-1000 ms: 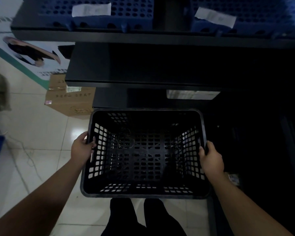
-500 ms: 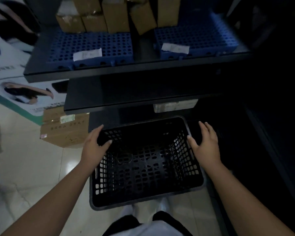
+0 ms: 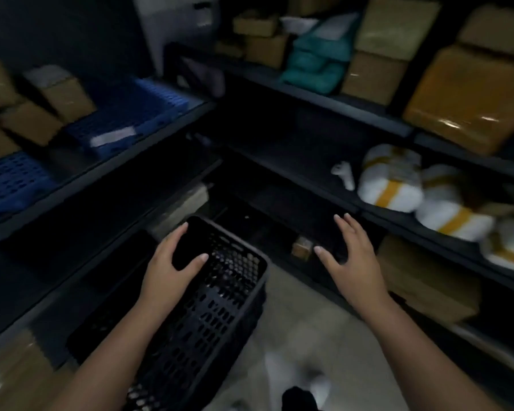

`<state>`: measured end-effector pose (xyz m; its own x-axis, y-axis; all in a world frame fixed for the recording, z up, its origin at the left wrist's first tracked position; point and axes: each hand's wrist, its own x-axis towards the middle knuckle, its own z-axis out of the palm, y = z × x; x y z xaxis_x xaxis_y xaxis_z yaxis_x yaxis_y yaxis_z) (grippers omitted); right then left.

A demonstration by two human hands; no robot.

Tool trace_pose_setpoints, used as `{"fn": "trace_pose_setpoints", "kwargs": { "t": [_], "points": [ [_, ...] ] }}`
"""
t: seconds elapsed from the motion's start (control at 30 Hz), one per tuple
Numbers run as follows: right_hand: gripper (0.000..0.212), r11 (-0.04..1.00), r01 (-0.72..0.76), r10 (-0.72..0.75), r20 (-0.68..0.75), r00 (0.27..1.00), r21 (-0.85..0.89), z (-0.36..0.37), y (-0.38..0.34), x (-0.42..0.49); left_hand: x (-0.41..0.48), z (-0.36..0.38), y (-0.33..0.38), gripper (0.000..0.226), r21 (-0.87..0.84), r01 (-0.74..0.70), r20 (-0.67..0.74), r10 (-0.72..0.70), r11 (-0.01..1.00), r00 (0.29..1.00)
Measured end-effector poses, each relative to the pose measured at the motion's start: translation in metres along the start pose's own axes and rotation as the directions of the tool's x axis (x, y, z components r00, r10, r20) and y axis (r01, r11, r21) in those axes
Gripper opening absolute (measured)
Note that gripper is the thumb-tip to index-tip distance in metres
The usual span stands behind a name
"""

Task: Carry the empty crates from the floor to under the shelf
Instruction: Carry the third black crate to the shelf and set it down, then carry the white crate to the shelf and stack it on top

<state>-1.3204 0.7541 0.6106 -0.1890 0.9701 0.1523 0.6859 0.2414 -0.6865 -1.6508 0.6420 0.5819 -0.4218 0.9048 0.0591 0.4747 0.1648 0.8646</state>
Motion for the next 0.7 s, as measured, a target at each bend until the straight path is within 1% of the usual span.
{"fn": "trace_pose_setpoints", "kwargs": {
  "t": [0.07, 0.13, 0.23, 0.3, 0.37, 0.47, 0.57, 0.7],
  "points": [
    [0.072, 0.999, -0.054, 0.054, -0.063, 0.997, -0.008, -0.032, 0.018, -0.024, 0.004, 0.029, 0.019, 0.074, -0.036, -0.04, 0.065, 0.042, 0.999, 0.997],
    [0.071, 0.99, -0.136, 0.131, -0.169, 0.977, -0.02, -0.074, 0.044, -0.056, 0.001, 0.074, 0.049, 0.073, -0.077, -0.13, 0.182, 0.142, 0.988, 0.973],
    [0.071, 0.969, -0.247, 0.227, -0.33, 0.916, -0.02, -0.136, 0.082, -0.113, -0.015, 0.145, 0.102, 0.068, -0.154, -0.222, 0.358, 0.264, 0.963, 0.896],
    [0.071, 0.944, -0.33, 0.302, -0.414, 0.859, 0.002, -0.175, 0.109, -0.157, -0.034, 0.192, 0.141, 0.066, -0.193, -0.271, 0.449, 0.33, 0.943, 0.83],
    [0.071, 0.916, -0.401, 0.362, -0.497, 0.789, 0.031, -0.215, 0.133, -0.204, -0.061, 0.239, 0.182, 0.065, -0.224, -0.322, 0.524, 0.392, 0.92, 0.756],
    [0.071, 0.86, -0.506, 0.439, -0.612, 0.658, 0.074, -0.272, 0.168, -0.284, -0.114, 0.31, 0.239, 0.068, -0.278, -0.389, 0.62, 0.473, 0.878, 0.625],
    [0.071, 0.783, -0.609, 0.511, -0.69, 0.512, 0.128, -0.326, 0.201, -0.378, -0.182, 0.387, 0.288, 0.072, -0.321, -0.426, 0.699, 0.515, 0.846, 0.496],
    [0.071, 0.667, -0.723, 0.559, -0.762, 0.327, 0.179, -0.39, 0.239, -0.503, -0.288, 0.485, 0.348, 0.077, -0.408, -0.443, 0.758, 0.567, 0.798, 0.323]
  ]
}}
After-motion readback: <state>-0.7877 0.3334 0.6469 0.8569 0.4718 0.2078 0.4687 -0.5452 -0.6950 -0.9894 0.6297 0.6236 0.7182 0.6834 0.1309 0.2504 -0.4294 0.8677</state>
